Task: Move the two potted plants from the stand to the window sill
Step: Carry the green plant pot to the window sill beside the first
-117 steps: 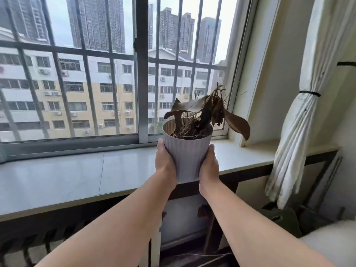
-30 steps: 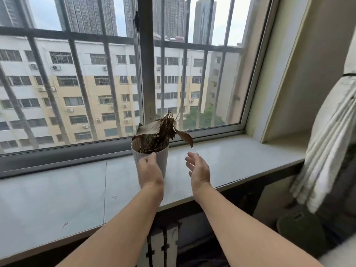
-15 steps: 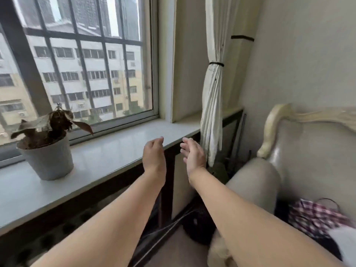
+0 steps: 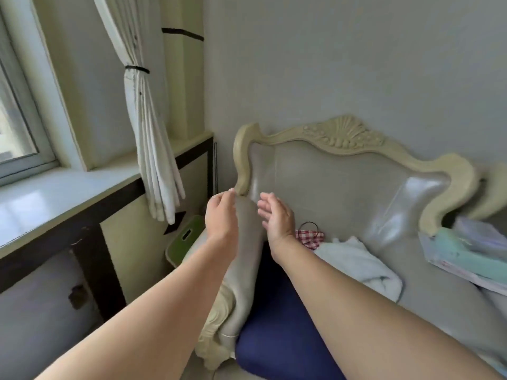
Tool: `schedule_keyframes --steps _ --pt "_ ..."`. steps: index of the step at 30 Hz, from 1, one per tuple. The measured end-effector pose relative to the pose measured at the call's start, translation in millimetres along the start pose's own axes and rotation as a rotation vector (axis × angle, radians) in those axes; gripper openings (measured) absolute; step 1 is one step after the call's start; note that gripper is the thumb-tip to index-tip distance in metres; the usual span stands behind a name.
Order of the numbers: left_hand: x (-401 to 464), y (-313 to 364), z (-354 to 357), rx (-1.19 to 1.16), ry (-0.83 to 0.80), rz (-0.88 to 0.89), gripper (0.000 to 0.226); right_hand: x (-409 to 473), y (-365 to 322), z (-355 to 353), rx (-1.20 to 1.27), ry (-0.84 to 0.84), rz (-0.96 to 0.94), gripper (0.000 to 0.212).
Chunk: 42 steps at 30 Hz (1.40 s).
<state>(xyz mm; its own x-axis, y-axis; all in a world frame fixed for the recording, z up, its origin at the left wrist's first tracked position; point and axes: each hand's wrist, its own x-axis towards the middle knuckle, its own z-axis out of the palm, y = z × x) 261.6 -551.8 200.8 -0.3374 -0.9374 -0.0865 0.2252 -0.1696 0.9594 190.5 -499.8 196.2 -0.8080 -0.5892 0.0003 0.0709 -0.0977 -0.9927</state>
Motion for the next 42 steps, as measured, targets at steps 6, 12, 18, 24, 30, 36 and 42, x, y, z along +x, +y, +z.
schedule_keyframes --steps 6,12,18,24,30,36,42 --pt "-24 -22 85 0.026 -0.208 -0.043 0.007 6 -13 -88 0.036 0.223 -0.026 0.037" --pt "-69 -57 152 0.059 -0.380 -0.105 0.009 -7 -11 -174 0.051 0.392 -0.033 0.035" --pt "-131 -90 221 0.089 -0.536 -0.167 0.008 -33 -13 -269 0.066 0.553 -0.036 0.037" --pt "-218 -122 297 0.101 -0.685 -0.228 0.009 -69 -22 -388 0.042 0.700 -0.050 0.037" --pt "-314 -166 371 0.110 -0.756 -0.281 0.008 -110 -25 -511 0.056 0.826 -0.033 0.034" --pt "-392 -213 430 0.116 -0.806 -0.342 0.010 -142 -13 -612 0.054 0.925 -0.014 0.037" --pt "-450 -265 463 0.181 -0.865 -0.423 0.006 -173 18 -682 0.017 0.989 0.072 0.028"
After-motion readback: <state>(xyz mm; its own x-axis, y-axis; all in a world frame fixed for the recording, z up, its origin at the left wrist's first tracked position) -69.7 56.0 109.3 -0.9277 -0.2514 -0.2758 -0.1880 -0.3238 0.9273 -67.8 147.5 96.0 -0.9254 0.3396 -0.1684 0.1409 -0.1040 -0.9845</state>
